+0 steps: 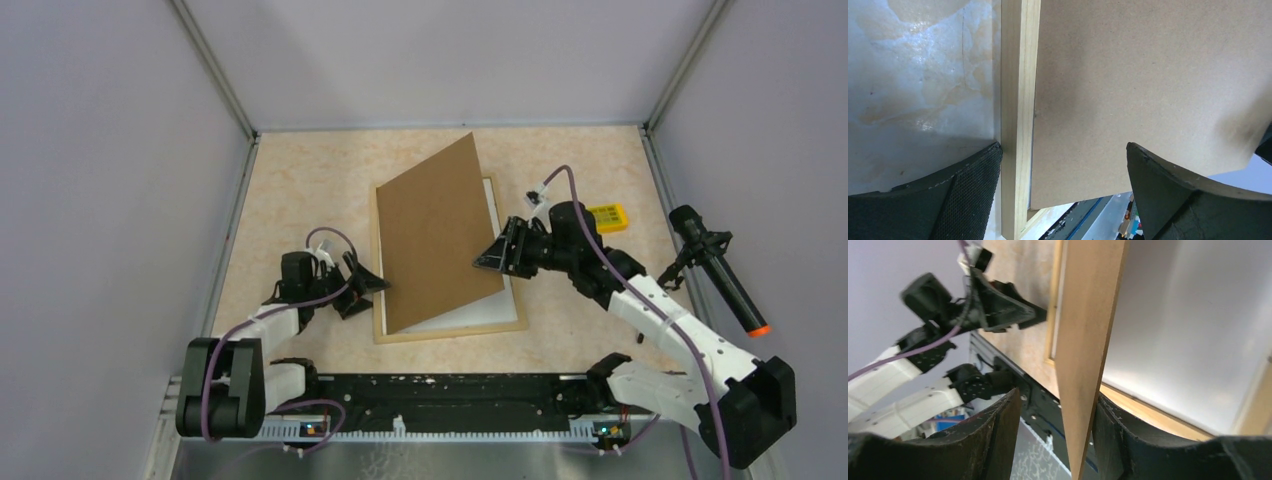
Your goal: Put the photo into the frame
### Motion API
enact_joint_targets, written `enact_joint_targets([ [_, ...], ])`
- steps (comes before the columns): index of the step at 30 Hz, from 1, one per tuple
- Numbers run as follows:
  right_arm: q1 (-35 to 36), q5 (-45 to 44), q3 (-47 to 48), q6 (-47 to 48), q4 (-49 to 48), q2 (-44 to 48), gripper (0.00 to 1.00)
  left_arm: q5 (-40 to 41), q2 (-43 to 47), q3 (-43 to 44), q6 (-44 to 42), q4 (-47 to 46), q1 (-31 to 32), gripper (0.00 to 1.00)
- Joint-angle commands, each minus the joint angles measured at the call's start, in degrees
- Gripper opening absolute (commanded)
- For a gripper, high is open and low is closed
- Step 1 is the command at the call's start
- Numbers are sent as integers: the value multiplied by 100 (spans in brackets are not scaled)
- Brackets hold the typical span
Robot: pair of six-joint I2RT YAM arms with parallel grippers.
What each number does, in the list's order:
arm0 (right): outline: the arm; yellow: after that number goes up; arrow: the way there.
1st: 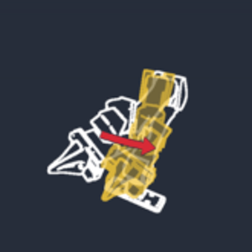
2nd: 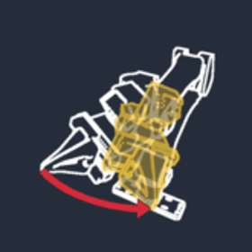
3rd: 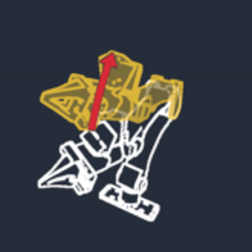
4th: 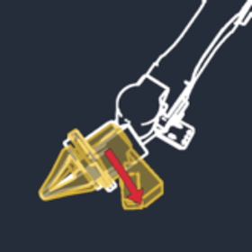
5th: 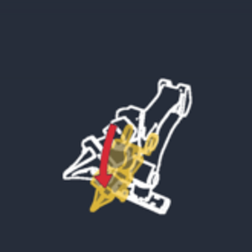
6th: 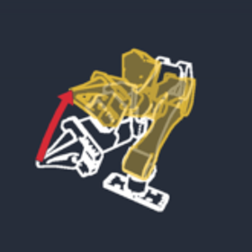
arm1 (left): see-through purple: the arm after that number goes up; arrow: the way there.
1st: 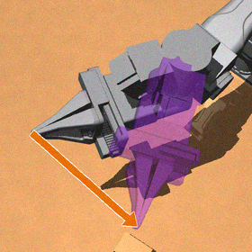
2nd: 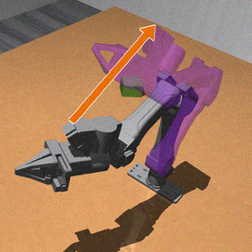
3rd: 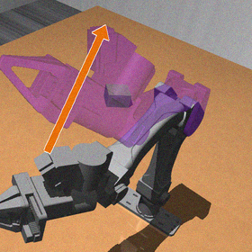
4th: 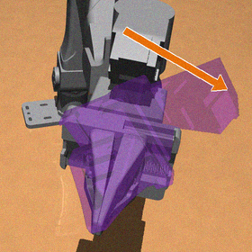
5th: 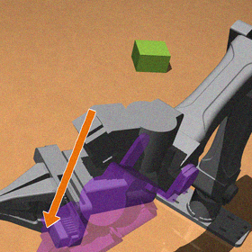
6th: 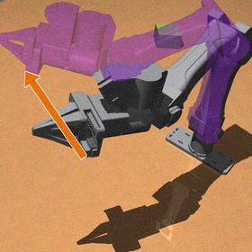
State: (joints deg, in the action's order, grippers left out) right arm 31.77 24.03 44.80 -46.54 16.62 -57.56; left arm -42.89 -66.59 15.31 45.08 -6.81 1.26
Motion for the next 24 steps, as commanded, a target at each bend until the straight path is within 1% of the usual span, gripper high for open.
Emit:
enact_joint_targets([
  [1,37,-395,335,416,1068,-115,52,95,-11,-59,-156,369,42,98],
  [5,39,-356,172,592,985,-230,52,77,-104,-46,-176,337,44,99],
  [10,39,-244,68,709,795,-436,46,-12,-142,-37,-153,307,48,98],
  [16,39,-500,112,1072,1210,-640,49,35,10,-41,-153,373,44,99],
  [21,147,-411,67,1240,1076,-1017,50,5,38,-54,-149,349,44,99],
  [24,311,-671,235,1360,1234,-1217,52,-4,75,-63,-139,355,50,99],
])
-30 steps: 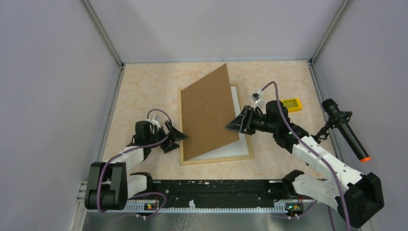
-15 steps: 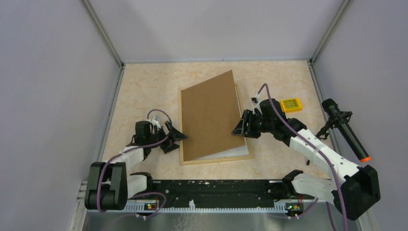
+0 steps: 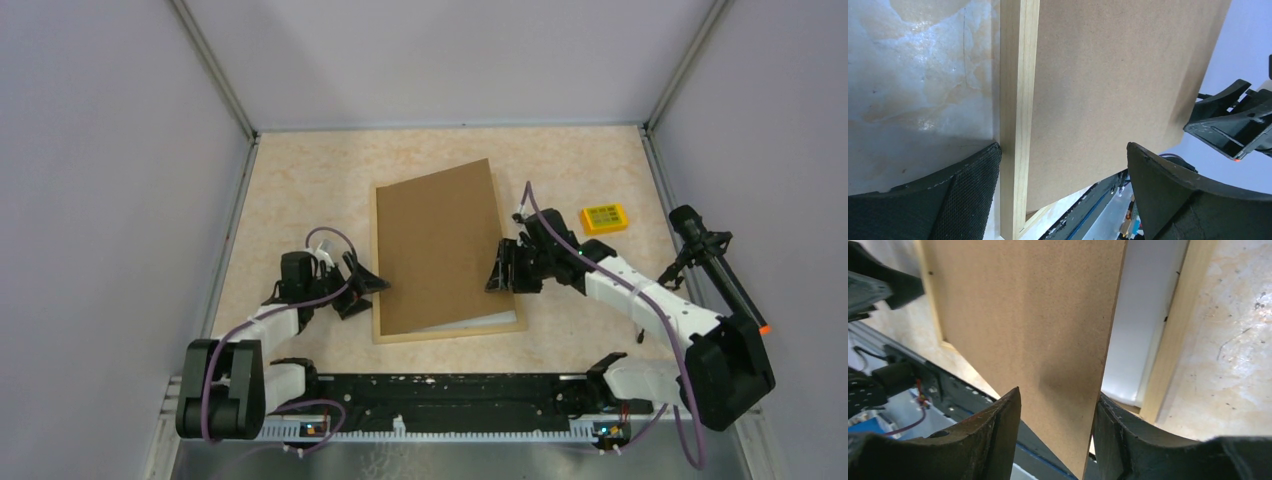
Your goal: Put the photo into the frame
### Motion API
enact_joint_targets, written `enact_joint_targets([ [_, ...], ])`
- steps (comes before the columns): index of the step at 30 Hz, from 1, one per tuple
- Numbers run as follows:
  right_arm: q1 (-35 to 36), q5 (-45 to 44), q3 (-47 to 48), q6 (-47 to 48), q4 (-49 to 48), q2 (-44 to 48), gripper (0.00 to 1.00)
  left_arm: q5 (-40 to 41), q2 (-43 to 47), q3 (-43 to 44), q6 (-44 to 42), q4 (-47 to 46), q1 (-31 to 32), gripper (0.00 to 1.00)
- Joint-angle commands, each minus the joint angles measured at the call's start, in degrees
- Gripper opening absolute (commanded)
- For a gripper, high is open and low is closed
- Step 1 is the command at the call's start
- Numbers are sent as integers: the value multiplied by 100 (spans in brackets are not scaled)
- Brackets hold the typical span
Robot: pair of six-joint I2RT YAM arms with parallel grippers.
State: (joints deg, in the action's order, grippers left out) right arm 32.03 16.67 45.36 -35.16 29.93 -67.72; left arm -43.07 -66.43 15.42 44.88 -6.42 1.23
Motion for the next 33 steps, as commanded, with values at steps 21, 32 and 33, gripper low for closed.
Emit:
enact_joint_targets([
  [21,1068,-1723,970,636,708,-1276,84,100,113,-61,-174,414,48,99],
  [32,1785,-2810,1346,524,759,-2030,86,25,61,-83,-127,334,52,99],
  [33,1875,-2953,1404,494,795,-2107,86,10,57,-83,-136,334,46,99],
])
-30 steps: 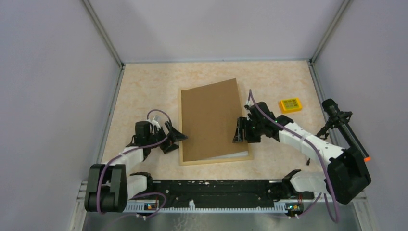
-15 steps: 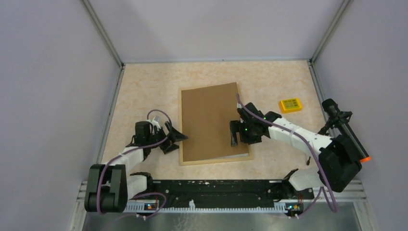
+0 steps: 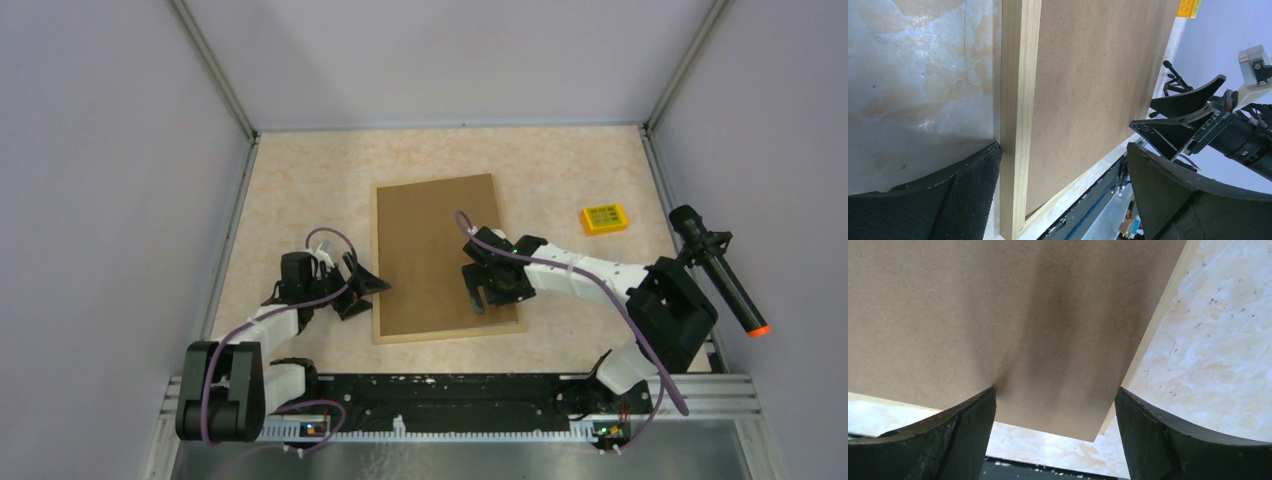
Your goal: Put the photo into the frame
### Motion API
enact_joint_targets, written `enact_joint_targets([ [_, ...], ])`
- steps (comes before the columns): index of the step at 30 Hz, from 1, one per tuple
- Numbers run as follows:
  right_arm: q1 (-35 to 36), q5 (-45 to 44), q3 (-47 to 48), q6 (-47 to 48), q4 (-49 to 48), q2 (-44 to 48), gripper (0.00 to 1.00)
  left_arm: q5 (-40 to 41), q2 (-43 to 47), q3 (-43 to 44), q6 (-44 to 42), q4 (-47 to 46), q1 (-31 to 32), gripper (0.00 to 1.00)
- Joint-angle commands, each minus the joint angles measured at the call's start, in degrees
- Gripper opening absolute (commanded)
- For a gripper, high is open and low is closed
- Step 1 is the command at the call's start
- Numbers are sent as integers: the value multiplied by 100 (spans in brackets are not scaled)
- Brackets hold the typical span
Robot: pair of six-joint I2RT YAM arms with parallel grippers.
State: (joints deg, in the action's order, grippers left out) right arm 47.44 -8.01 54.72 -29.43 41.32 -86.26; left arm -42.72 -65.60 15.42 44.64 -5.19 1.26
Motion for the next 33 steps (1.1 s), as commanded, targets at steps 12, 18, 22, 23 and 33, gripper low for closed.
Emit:
enact_joint_targets([
  [12,742,-1341,841,-378,134,-406,94,183,106,-1,-178,482,42,99],
  [18,-17,285,-111,-399,-697,765,95,348,189,144,-294,823,41,99],
  [22,-519,947,-783,-495,-871,1453,94,346,215,154,-311,862,43,99],
  [23,-596,997,-921,-523,-898,1571,94,345,219,147,-300,854,43,99],
  [33,-851,1283,-1588,-577,-1274,1727,84,229,222,62,-167,764,53,99],
])
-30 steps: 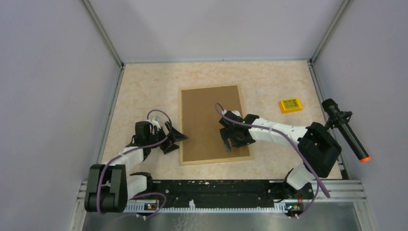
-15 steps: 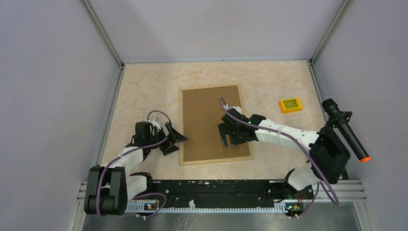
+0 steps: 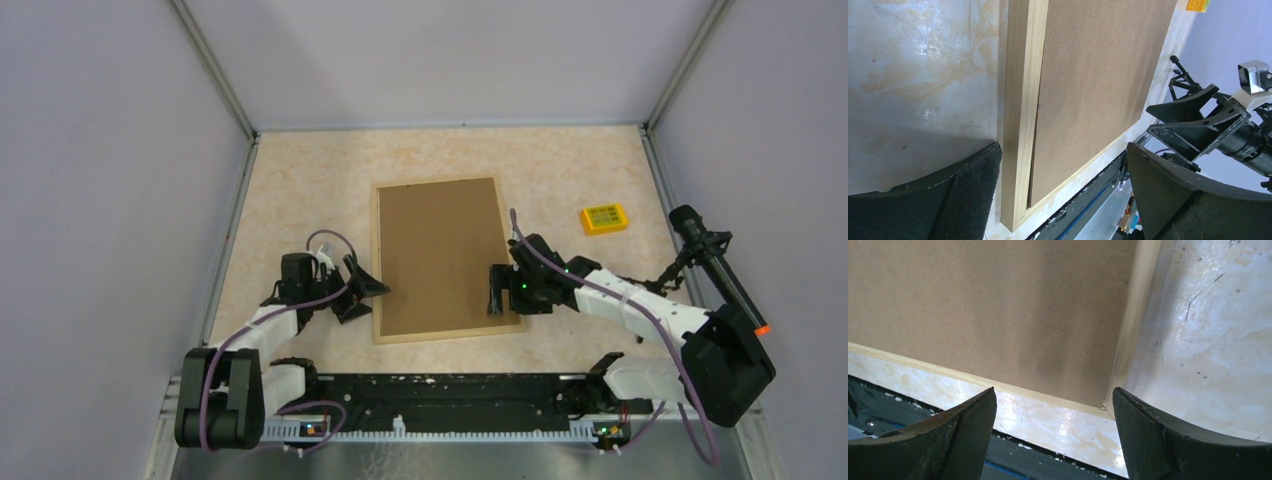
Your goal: Put the photo into the frame
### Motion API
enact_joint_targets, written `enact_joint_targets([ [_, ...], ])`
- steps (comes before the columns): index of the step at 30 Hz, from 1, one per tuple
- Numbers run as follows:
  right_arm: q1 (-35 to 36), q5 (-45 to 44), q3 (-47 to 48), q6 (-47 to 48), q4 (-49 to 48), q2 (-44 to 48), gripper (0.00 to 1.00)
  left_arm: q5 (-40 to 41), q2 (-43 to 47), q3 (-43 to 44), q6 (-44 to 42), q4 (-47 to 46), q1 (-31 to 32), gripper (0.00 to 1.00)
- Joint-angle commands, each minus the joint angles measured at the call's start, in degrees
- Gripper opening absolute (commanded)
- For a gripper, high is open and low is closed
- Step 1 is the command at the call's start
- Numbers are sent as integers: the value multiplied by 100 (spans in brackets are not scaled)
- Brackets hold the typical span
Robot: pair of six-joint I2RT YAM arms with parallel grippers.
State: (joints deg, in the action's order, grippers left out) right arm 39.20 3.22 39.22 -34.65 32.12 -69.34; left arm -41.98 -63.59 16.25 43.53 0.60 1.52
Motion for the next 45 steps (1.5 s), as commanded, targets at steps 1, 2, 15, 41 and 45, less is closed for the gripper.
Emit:
enact_joint_targets([
  [1,-27,149,-56,-49,-374,-5,84,146,30,-29,-42,186,26,99],
  [2,-31,173,-108,-35,-421,-55,84,138,42,-45,-29,187,29,99],
  [15,-30,856,96,-48,-1701,-27,80,32,31,-134,107,84,95,99],
  [41,591,-761,463,-233,55,216,88,1391,487,435,-95,1254,337,99],
  [45,128,-56,577,-5,-126,353,89,1593,555,591,-236,1474,323,99],
])
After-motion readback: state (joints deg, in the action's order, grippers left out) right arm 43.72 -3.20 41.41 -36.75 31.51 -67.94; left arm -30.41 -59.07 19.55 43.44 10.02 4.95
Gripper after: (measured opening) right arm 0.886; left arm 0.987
